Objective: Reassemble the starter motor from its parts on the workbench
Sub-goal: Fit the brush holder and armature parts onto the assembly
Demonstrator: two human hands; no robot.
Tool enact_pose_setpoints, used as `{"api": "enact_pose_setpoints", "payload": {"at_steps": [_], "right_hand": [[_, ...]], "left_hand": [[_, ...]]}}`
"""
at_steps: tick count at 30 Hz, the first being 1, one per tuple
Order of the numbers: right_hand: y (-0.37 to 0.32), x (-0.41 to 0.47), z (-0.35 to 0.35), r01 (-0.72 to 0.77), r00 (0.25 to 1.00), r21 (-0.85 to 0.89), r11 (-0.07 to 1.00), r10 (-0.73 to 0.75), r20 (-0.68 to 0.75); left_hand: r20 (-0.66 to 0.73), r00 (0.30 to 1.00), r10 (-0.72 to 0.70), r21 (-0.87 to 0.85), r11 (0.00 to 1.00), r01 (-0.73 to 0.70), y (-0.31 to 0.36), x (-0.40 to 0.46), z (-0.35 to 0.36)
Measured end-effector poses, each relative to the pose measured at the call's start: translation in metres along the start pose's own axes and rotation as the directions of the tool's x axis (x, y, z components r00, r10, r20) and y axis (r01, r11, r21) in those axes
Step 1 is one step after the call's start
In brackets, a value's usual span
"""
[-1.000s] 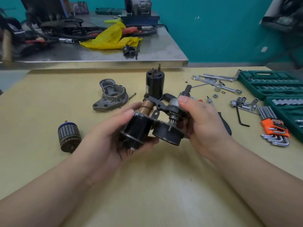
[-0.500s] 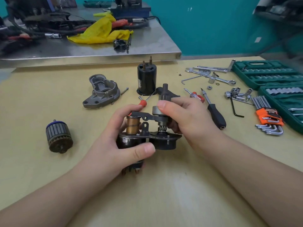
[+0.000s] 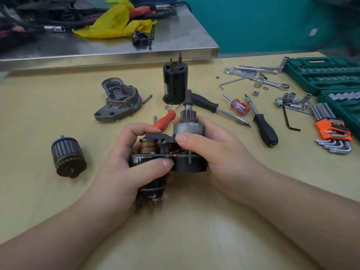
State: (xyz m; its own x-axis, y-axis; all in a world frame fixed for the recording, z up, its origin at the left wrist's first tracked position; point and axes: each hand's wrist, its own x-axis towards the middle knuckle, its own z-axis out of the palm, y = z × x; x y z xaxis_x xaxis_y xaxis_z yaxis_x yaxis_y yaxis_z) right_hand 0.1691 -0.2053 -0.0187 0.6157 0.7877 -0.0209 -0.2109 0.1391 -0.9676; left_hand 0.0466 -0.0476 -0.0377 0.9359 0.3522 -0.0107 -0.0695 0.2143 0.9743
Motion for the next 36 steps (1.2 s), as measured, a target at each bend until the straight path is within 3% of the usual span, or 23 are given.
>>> {"api": "enact_pose_setpoints", "payload": {"at_steps": [19,36], "right_hand": [[0.0046,0.0048,0.0052,0.041,0.999,0.028,0.999,-0.041,0.010],[0.0037,0.0068,0.0049,0.020,0.999,0.002,1.000,-0.020,0.030]], "left_hand": [[-0.089,0.994,0.065,0.090,0.994,-0.057,-0.0033,-0.0025,0.0079],[-0.080,0.996,0.040,0.075,0.997,-0.034,-0.0009,-0.0039,0.0081]]}}
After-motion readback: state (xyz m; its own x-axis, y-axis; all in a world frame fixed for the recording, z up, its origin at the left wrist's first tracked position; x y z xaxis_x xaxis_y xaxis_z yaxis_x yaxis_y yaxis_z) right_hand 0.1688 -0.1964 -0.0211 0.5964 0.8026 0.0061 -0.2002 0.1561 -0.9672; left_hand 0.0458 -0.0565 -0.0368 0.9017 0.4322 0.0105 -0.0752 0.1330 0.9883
